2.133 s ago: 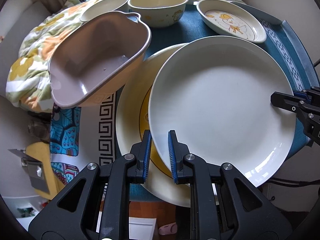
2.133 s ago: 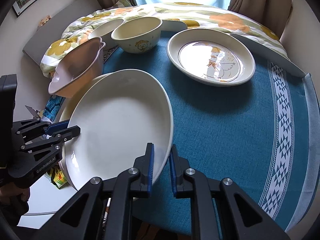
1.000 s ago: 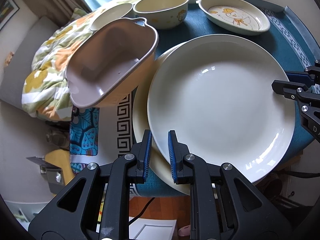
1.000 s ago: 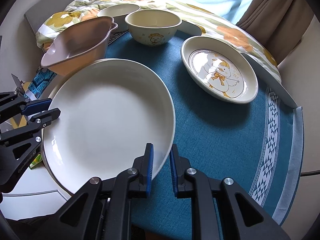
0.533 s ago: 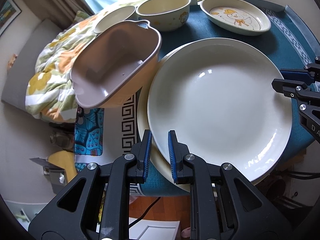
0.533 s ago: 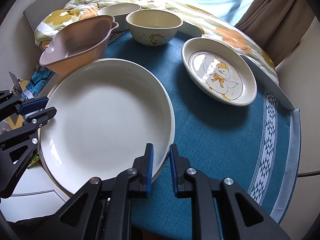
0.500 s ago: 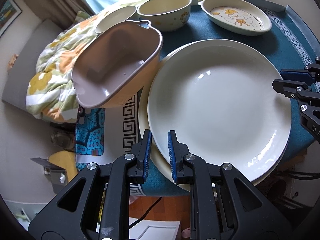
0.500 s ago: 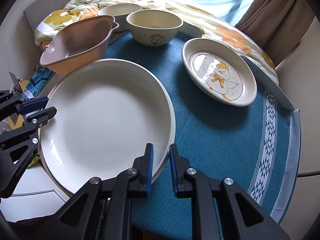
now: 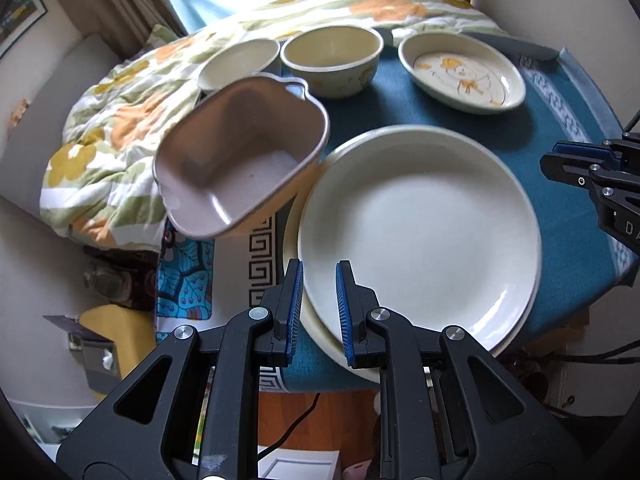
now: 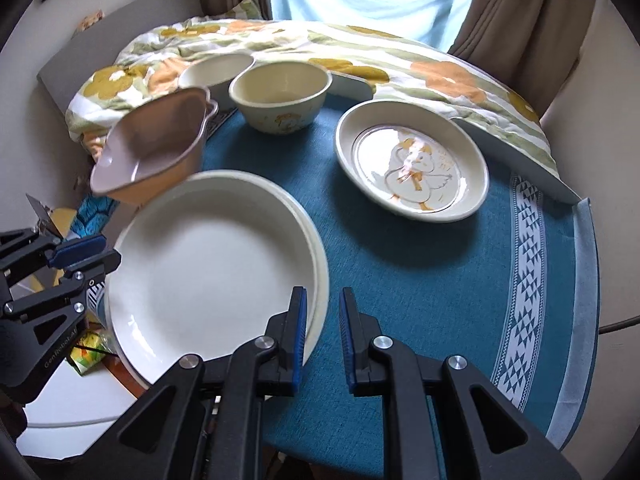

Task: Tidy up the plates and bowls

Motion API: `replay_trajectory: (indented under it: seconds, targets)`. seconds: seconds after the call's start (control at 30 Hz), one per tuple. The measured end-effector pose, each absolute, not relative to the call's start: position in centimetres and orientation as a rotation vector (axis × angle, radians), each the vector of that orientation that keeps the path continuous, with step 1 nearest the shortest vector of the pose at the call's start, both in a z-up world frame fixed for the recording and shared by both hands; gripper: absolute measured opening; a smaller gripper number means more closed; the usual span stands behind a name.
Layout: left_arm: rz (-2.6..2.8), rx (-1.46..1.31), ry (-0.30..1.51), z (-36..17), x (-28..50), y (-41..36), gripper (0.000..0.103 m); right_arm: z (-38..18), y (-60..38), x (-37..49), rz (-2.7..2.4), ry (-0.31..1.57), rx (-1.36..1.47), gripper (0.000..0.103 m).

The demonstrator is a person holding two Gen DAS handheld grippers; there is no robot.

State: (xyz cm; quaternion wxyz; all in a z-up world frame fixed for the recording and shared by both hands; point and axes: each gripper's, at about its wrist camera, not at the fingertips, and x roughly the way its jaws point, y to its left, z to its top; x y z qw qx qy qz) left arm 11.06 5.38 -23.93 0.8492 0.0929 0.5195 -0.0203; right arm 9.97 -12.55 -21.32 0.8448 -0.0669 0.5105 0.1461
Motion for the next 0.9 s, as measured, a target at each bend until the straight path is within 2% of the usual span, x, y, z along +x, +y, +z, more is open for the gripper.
replay_trajectory:
  seconds: [0.07, 0.13, 0.17, 0.2, 0.23, 0.27, 0.3, 0.63, 0.87, 0.9]
  targets:
    - [-0.081, 0.139, 1.034, -21.3, 11.2, 5.3, 0.016, -19.3, -14.2, 10.2, 0.292, 1.038, -0.083, 0.015]
    - [-0.129, 0.083, 0.955, -18.8, 11.7, 5.2, 0.033, -17.1, -16.1, 10.5, 0.276, 0.994, -0.026, 0.015]
    - [-0.136, 0.074, 0.919, -17.7, 12.1, 5.0, 0.070, -16.1, -17.0, 10.7, 0.269, 0.974, 0.002, 0.022]
    - [-0.135, 0.071, 0.879, -16.7, 12.4, 4.8, 0.102, -15.1, -18.0, 11.0, 0.263, 0.951, 0.031, 0.049]
    - [-0.142, 0.068, 0.823, -15.6, 12.6, 4.6, 0.102, -14.1, -18.9, 11.2, 0.253, 0.928, 0.055, 0.069]
    - [-0.160, 0.066, 0.793, -14.9, 12.9, 4.4, 0.103, -13.3, -19.8, 11.4, 0.245, 0.904, 0.072, 0.099]
    - [-0.180, 0.065, 0.788, -14.4, 13.5, 4.0, 0.102, -12.4, -20.6, 11.8, 0.244, 0.881, 0.082, 0.102]
    - [-0.183, -0.127, 0.913, -15.0, 19.4, 0.0, 0.102, -7.9, -28.0, 17.7, 0.242, 0.814, 0.031, 0.102]
    - [-0.078, -0.266, 1.000, -18.8, 23.4, -2.1, 0.102, -13.3, -29.9, 25.0, 0.393, 0.927, 0.047, 0.102]
    - [-0.065, -0.293, 1.018, -19.7, 24.1, -2.3, 0.099, -14.3, -30.0, 25.9, 0.419, 0.944, 0.047, 0.102]
